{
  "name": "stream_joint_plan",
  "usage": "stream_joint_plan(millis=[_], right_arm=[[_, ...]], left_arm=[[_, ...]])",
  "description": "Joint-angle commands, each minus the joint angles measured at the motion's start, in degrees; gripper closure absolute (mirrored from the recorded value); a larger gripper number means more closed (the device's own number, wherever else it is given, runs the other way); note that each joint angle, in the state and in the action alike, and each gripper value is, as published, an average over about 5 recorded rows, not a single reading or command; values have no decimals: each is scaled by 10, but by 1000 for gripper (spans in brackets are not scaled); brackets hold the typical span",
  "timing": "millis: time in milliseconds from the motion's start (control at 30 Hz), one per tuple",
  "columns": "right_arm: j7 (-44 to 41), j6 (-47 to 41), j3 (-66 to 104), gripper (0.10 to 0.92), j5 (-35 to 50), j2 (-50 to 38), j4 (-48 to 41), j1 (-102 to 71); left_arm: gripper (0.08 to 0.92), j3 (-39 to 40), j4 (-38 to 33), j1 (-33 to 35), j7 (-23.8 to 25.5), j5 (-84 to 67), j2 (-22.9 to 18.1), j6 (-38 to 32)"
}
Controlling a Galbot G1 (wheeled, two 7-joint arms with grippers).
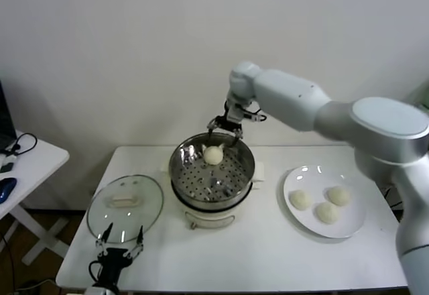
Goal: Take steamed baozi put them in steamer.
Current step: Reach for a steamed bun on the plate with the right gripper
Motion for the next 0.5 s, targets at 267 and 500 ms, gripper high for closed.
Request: stream_joint_plan(millis=[267, 500], right_arm=[[20, -339, -324, 203, 312, -252, 257, 181], [98, -445, -294, 203, 262, -330, 315, 105]], left_arm=[[177, -1, -1, -1, 1, -1, 3, 1], [177, 0, 1, -5, 1, -2, 1, 1]])
